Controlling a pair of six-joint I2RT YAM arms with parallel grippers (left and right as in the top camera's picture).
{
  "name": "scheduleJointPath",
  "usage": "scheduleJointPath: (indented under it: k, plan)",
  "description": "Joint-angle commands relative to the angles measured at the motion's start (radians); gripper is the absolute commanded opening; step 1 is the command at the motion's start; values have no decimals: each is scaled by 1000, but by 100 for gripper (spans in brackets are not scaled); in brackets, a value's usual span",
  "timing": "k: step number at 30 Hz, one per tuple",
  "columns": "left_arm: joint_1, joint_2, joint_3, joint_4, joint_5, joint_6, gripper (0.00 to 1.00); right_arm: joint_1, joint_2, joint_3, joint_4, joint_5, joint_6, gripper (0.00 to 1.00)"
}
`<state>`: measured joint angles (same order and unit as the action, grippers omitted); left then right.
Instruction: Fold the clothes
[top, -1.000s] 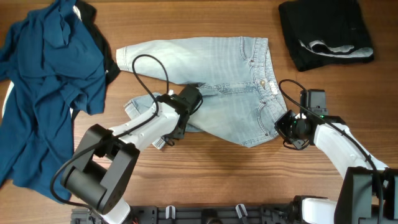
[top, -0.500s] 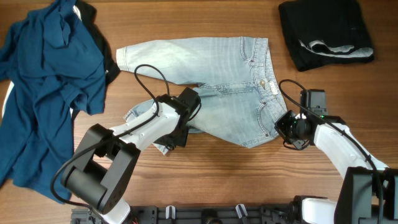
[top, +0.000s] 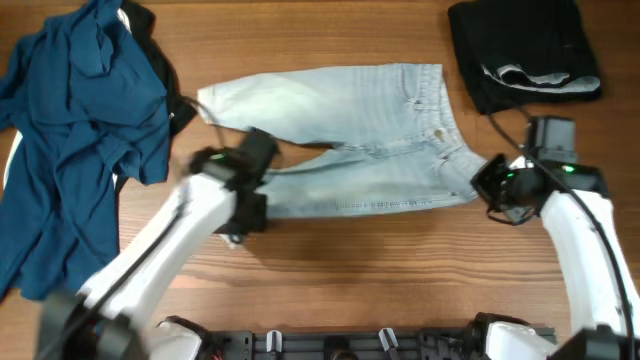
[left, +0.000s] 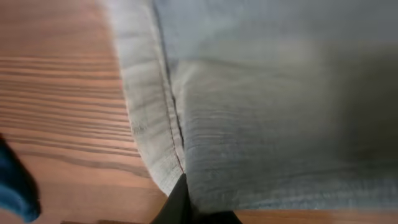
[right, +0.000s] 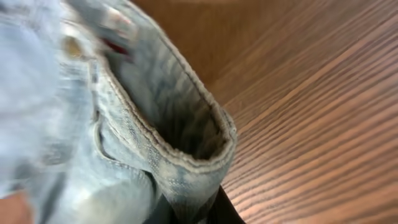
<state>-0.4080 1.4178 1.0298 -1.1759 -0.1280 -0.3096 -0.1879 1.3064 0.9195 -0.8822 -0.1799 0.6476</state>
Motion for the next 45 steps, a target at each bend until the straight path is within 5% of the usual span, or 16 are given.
scheduleJointPath:
  k: [1, 10, 18, 26, 33, 34, 36, 37, 40, 42, 45]
  plan:
    - [108, -192, 12, -29, 6, 82, 4, -74, -67, 38, -50, 48, -72, 4]
    - [140, -497, 12, 51, 30, 123, 4, -92, -251, 106, -158, -16, -138, 4]
    - [188, -175, 12, 354, 11, 97, 4, -92, -170, 140, 151, -128, -145, 5]
    - [235, 159, 12, 842, 50, 124, 4, -35, 123, 140, 506, -226, -87, 4]
    - [237, 311, 12, 1093, 60, 124, 30, 0, 279, 140, 767, -199, -43, 5]
    - [237, 315, 12, 1129, 60, 124, 55, 1, 300, 140, 797, -202, -42, 10]
    - [238, 316, 13, 1180, 60, 124, 100, 2, 319, 140, 826, -202, -47, 40]
    - [243, 316, 20, 1186, 60, 124, 100, 2, 321, 140, 830, -202, -50, 44]
    - [280, 316, 92, 1110, 61, 123, 100, -2, 317, 140, 834, -191, -96, 84]
    - [298, 316, 148, 1017, 61, 124, 100, -6, 312, 140, 824, -192, -102, 100]
    - [308, 316, 208, 834, 108, 124, 100, -8, 299, 140, 732, -203, -131, 100]
